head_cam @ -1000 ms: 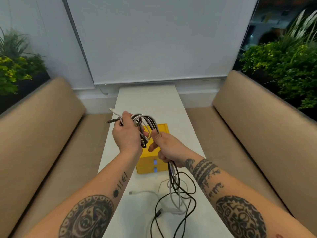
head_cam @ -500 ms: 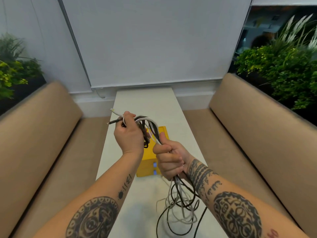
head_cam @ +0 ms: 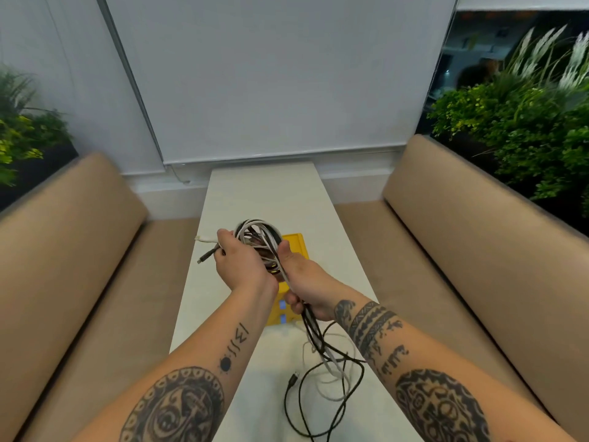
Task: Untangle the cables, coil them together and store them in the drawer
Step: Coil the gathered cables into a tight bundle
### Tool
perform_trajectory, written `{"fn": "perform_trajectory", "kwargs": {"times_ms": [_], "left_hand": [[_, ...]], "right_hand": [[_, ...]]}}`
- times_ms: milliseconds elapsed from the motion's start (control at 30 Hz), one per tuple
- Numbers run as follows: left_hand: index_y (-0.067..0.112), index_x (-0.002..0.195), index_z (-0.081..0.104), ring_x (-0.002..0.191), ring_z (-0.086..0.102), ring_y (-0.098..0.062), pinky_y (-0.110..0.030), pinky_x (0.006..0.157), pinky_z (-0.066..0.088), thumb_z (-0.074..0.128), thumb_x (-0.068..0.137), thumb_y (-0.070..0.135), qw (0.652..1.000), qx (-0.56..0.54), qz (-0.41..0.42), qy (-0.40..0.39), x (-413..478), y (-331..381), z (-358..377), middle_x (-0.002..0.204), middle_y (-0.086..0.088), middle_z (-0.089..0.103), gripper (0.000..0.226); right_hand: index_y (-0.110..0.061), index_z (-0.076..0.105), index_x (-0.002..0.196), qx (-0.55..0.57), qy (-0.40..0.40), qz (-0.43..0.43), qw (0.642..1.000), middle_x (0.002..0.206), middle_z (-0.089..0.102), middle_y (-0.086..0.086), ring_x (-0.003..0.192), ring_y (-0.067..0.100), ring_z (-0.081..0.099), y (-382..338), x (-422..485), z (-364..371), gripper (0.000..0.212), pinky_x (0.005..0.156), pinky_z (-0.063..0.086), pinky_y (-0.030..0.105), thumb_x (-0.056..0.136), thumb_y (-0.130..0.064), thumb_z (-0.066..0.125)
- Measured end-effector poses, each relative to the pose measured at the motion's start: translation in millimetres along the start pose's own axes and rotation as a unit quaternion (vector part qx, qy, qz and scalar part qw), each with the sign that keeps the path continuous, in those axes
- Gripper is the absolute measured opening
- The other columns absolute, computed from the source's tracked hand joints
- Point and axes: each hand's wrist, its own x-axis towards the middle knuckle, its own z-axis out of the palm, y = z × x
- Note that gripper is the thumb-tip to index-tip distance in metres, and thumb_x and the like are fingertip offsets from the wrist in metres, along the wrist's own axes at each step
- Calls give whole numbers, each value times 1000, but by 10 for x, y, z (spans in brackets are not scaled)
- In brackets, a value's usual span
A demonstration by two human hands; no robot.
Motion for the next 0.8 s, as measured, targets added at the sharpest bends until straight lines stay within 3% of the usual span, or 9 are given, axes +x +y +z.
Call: {"fn": "perform_trajectory", "kwargs": {"times_ms": [100,200,267,400,500,567,633,700,800], "left_hand": [[28,93,62,92,68,-25,-48,93,56,44,91,56,1000,18,-2,-5,-54,-1,11,98,1,71,33],[26,100,61,91,60,-21,-45,98,48,42,97,54,999,40,-22,-28,-94,11,8,95,5,66,34],[30,96,61,99,58,-18,-41,97,46,42,98,56,995,52,-56,-59,-77,-9,-36,102,6,66,32],[24,96,64,94,63,-19,-35,81,45,51,96,40,968,39,-141,-204,70,-32,-190,90,3,70,21],[16,95,66,90,68,-25,-34,79,56,52,91,24,942,-4,-183,-280,220,38,-369,104,-7,68,16],[7,101,69,100,70,-31,-41,88,57,54,86,27,921,-29,-222,-318,334,121,-528,115,-13,69,29],[-4,114,69,114,65,-38,-50,102,50,56,81,43,896,-14,-255,-364,437,240,-670,124,-20,67,58],[-11,126,63,118,61,-42,-54,109,41,55,79,59,869,58,-262,-415,525,341,-763,129,-26,63,85],[-6,133,60,113,63,-39,-56,111,40,63,74,75,825,222,-233,-464,536,418,-735,129,-24,63,100]], "right_hand": [[-18,55,119,34,9,-75,997,61,37,-3,43,10,28,79,13,59,76,42,21,21,78,-79,37],[-22,61,96,48,56,-118,990,51,35,0,41,15,25,74,61,49,49,41,21,24,87,-69,49],[-17,59,92,68,67,-124,988,54,33,6,42,18,22,57,121,-7,46,40,21,23,91,-63,55],[-15,58,86,43,46,-130,990,58,33,8,42,17,24,-11,186,-194,40,39,19,21,97,-53,55],[-11,52,89,-10,27,-119,993,51,33,3,37,15,25,-47,196,-408,38,39,17,20,98,-48,55],[-12,54,86,-51,5,-105,993,47,33,1,37,15,25,-55,179,-563,37,39,17,20,99,-46,55],[-13,57,84,-93,-27,-92,991,50,34,4,40,16,24,-77,146,-683,36,39,18,22,98,-47,57],[-11,59,83,-149,-45,-76,985,51,36,5,40,17,25,-93,130,-756,35,40,17,23,99,-43,58],[1,60,91,-234,-65,-52,969,62,42,15,40,19,29,-115,142,-758,45,39,20,25,96,-45,63]]}}
